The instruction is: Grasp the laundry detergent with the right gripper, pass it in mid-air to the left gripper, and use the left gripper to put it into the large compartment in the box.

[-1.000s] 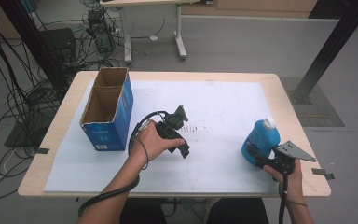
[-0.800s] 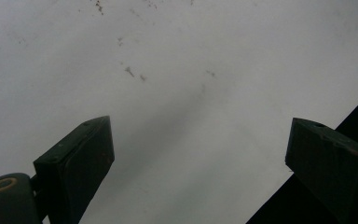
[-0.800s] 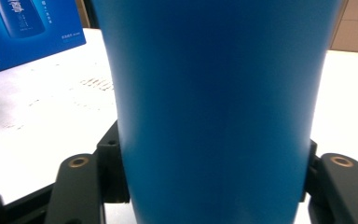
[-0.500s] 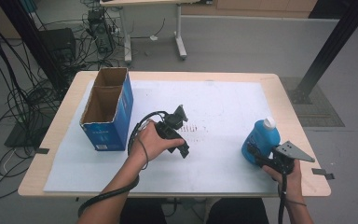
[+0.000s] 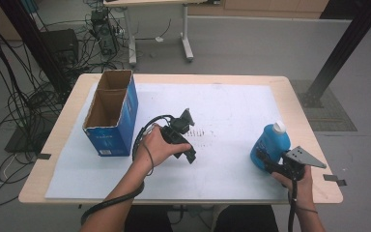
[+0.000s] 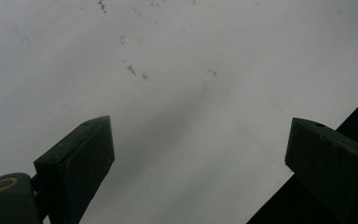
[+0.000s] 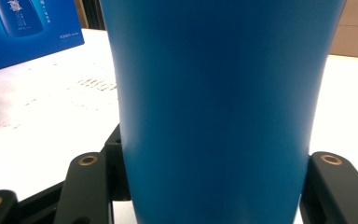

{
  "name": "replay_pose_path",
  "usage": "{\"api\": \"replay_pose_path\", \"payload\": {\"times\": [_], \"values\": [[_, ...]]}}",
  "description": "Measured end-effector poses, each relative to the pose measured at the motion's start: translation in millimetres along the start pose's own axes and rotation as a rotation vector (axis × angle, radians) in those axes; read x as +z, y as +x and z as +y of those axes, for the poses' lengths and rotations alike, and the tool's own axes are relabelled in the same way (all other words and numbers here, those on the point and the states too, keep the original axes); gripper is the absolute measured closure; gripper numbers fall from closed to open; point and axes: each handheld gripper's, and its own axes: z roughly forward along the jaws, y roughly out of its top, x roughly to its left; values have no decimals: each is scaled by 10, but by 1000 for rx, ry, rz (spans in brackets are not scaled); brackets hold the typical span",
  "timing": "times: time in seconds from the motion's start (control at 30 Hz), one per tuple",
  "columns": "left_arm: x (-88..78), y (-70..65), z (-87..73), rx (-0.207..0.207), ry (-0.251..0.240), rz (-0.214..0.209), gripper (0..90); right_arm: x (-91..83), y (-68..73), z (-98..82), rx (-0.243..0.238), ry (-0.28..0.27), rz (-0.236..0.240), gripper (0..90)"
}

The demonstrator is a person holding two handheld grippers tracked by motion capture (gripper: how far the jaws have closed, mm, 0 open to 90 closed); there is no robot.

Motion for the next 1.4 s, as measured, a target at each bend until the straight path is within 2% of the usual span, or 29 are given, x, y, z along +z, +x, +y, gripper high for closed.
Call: {"api": "replay_pose_path", "payload": {"times": [0.5,1.4], "values": [[-18,10,-13,-3,-2,1,83,-1,8,-30,-19,-13,-3,418],[-74,-16,-47,-3,-16,15,82,-6,46,-61,-22,-25,-16,420]]}}
